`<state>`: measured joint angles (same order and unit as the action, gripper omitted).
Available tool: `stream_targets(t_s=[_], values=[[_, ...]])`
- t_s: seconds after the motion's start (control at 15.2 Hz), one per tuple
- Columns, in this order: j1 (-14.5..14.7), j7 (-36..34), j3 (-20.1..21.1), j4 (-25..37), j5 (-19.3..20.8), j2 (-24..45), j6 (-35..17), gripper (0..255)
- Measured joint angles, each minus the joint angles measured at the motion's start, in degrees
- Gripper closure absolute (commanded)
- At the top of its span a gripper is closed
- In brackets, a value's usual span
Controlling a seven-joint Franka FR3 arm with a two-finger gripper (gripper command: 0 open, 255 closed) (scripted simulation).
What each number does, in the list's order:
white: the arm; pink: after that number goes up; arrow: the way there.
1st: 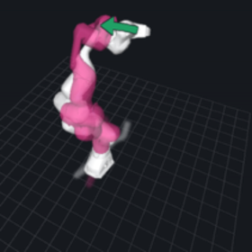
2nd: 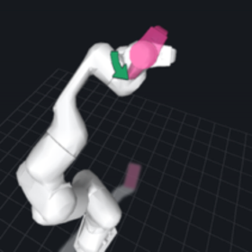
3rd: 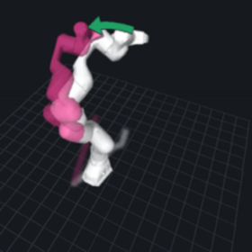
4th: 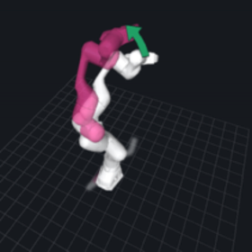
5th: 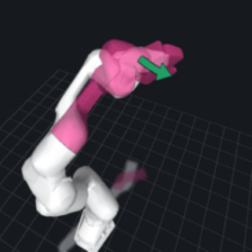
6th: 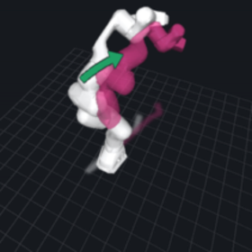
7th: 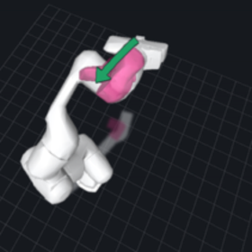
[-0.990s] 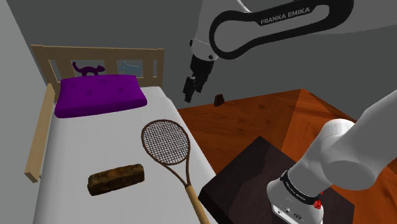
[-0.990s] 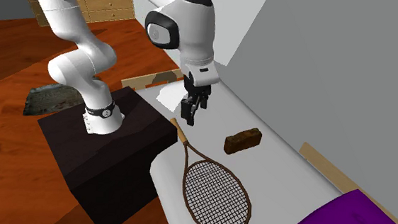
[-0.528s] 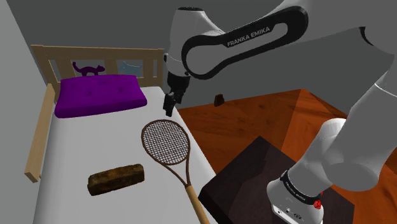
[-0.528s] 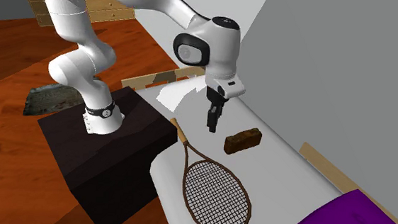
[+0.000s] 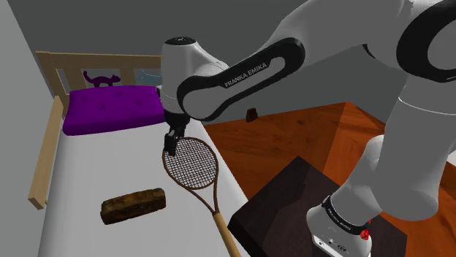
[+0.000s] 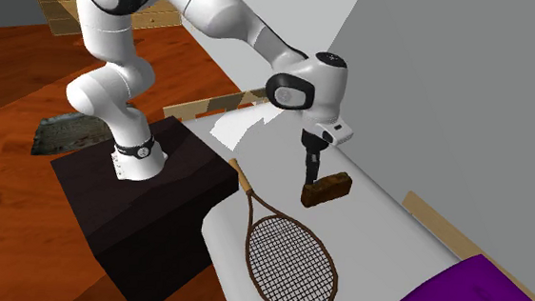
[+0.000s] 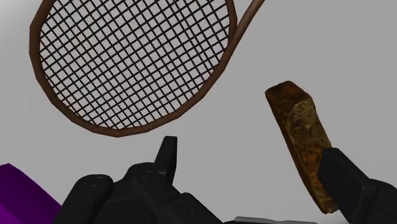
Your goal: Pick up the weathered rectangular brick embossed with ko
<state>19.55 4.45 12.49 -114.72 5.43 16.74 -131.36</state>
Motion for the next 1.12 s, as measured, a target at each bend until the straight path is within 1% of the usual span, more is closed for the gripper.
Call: stream_targets(t_s=[0.46, 0.99, 1.12], values=[[4.83, 0.68, 1.06, 8.60, 5.10, 12.14, -1.90, 0], [11.21, 2.73, 1.38, 21.30, 10.16, 26.54, -1.72, 0], [11.81, 2.80, 1.26, 21.92, 10.72, 28.03, -2.43, 0]])
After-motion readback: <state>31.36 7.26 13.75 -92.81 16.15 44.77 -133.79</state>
